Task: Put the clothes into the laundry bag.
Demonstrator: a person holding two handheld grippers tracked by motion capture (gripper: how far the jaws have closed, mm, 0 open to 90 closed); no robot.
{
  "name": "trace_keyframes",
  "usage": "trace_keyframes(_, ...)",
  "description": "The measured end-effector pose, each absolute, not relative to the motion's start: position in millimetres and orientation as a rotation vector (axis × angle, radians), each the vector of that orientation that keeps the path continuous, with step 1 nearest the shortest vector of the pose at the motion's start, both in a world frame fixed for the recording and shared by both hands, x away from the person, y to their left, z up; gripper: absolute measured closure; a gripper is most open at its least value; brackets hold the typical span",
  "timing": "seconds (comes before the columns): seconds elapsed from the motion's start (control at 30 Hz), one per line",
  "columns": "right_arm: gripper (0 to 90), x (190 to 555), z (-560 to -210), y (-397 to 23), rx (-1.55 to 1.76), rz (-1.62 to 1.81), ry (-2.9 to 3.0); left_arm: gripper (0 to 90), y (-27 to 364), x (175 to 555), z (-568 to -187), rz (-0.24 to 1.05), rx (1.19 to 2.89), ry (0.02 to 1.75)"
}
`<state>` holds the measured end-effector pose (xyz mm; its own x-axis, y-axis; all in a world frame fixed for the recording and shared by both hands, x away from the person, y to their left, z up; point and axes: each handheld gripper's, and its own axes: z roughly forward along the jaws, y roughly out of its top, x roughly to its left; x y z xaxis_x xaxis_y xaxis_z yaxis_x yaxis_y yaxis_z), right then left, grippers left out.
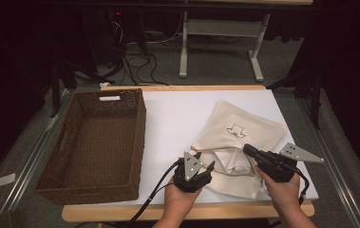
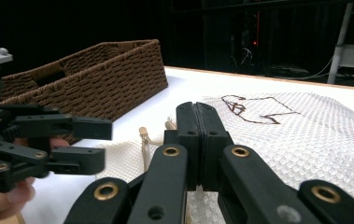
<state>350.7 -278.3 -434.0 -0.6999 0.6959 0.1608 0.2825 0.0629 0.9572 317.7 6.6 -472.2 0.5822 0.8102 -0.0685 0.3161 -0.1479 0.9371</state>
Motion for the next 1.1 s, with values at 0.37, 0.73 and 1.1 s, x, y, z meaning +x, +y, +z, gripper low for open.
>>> trace_keyframes(0.37,90.0,348,-435,-277,0.977,1.660,2.019,47.2,43,303,-472,0.600,1.721,0.968)
trace_keyframes(0.73,90.0,340,-438,-278,0.979,1.638,2.050,46.8,52,300,-483,0.595,1.706,0.981)
trace_keyframes(1.1,90.0,327,-459,-278,0.982,1.516,2.201,46.4,51,302,-482,0.579,1.691,0.975)
